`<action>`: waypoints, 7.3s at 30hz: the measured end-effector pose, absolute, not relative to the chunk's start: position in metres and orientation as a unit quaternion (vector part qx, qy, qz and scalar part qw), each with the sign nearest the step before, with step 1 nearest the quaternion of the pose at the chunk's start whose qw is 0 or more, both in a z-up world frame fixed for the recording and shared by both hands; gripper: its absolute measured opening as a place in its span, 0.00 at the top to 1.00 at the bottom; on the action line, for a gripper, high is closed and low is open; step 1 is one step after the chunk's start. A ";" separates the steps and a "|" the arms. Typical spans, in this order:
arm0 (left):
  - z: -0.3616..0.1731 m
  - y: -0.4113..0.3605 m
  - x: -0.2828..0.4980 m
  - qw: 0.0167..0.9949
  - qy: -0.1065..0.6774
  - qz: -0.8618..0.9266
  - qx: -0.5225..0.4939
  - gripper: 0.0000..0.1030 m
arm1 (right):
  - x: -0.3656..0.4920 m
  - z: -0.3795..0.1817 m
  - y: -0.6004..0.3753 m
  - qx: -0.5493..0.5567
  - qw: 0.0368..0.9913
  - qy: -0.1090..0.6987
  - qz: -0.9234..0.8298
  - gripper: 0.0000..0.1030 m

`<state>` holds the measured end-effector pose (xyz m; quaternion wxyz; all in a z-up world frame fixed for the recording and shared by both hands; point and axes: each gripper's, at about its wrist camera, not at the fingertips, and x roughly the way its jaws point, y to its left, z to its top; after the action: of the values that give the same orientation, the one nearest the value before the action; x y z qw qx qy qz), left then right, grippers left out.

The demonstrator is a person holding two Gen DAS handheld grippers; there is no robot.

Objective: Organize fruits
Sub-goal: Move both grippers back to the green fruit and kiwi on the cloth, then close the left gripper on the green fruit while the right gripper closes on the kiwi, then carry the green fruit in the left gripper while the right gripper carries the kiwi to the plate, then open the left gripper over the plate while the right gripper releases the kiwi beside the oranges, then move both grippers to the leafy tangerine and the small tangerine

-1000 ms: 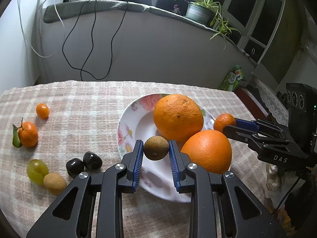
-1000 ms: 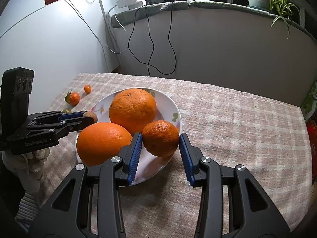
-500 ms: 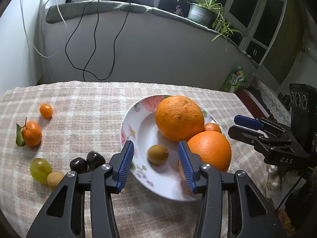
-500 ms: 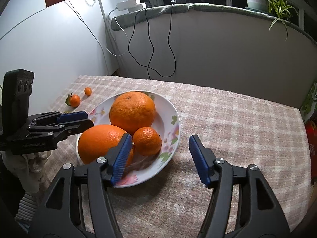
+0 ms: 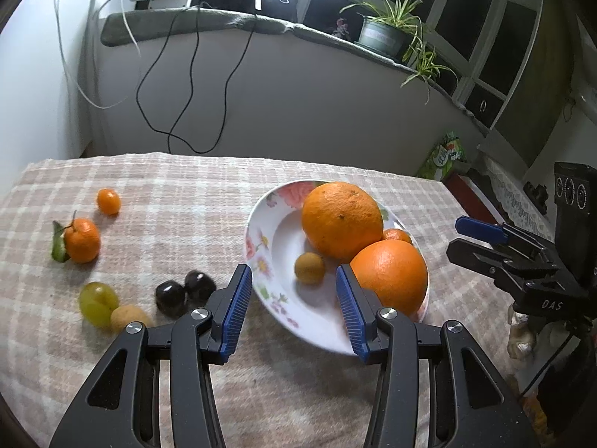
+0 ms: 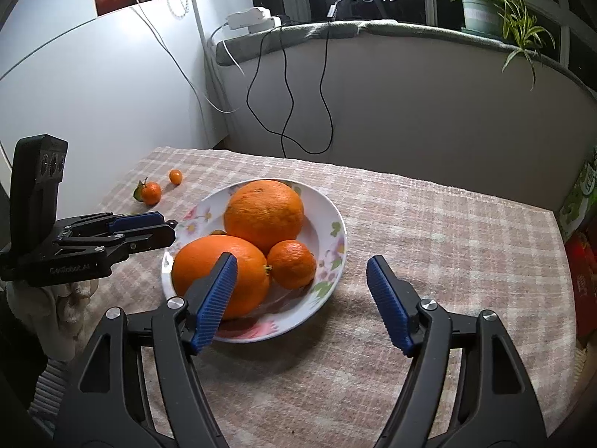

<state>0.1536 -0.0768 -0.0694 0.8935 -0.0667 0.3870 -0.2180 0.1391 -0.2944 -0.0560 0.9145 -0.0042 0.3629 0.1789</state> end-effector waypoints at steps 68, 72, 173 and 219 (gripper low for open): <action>-0.109 0.055 0.188 0.875 0.433 -0.187 -0.109 0.62 | 0.170 -0.118 -0.046 -0.129 0.841 0.402 0.337 0.60; -0.110 0.054 0.191 0.874 0.434 -0.189 -0.108 0.65 | 0.175 -0.118 -0.044 -0.134 0.842 0.405 0.330 0.60; -0.072 -0.091 0.147 0.883 0.380 -0.267 -0.061 0.56 | 0.216 -0.064 -0.157 -0.142 0.874 0.394 0.248 0.52; -0.067 0.041 0.111 0.917 0.363 -0.146 -0.080 0.38 | 0.161 -0.031 -0.143 -0.044 0.891 0.345 0.293 0.15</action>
<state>0.1112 0.0413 -0.0671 0.9166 -0.0803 0.3634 -0.1460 0.1611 -0.1435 -0.0314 0.8907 -0.0439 0.3448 0.2929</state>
